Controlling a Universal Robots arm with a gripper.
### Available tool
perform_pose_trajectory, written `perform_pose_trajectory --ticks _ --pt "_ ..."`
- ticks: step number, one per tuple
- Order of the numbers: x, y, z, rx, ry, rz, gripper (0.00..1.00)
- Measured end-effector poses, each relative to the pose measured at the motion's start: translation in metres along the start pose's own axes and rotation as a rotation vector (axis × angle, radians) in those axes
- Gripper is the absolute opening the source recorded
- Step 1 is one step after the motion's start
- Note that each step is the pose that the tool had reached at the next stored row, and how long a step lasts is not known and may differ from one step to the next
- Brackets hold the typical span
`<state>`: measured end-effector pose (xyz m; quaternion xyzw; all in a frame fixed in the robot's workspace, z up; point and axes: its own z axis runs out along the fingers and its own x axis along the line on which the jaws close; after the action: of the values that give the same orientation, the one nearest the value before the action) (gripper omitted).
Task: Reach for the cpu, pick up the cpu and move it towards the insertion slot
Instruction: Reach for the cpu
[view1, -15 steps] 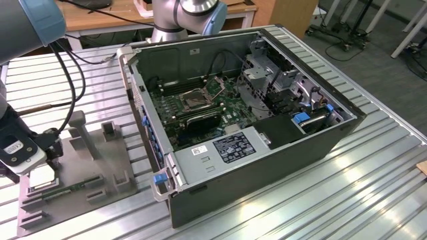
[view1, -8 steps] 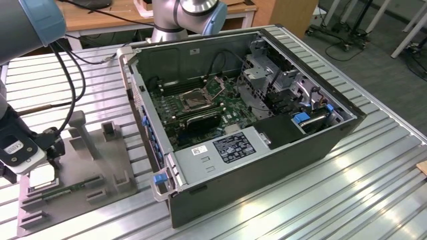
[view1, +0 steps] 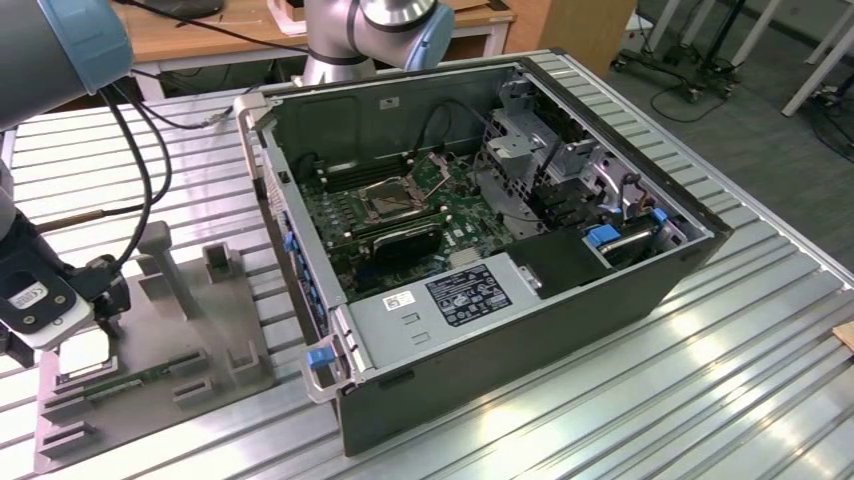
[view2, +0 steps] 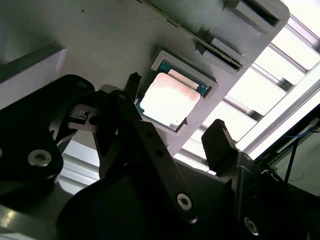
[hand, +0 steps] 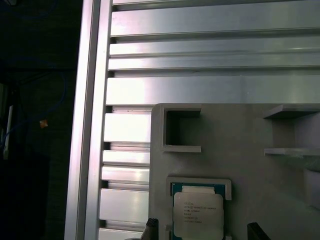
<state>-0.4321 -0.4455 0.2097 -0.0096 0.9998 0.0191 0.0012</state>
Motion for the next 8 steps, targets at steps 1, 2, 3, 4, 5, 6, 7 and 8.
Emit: perform_pose_trajectory --ticks 1,2,3,4,5,6,7,8 --pt "0.0000 0.0000 0.0001 0.0000 0.0000 0.000 0.76" --pt "0.0000 0.0000 0.0000 0.0000 0.0000 0.000 0.76" --pt "0.0000 0.0000 0.0001 0.0000 0.0000 0.000 0.76" --pt "0.0000 0.0000 0.0001 0.0000 0.0000 0.000 0.76" --pt "0.0000 0.0000 0.0001 -0.0010 -0.0001 0.000 0.76" --pt "0.0001 0.0001 0.0002 -0.0029 -0.0001 0.000 0.76" --pt "0.0000 0.0000 0.0002 -0.0062 -0.0001 0.000 0.76" --pt "0.0000 0.0000 0.0003 -0.0117 -0.0004 0.000 0.76"
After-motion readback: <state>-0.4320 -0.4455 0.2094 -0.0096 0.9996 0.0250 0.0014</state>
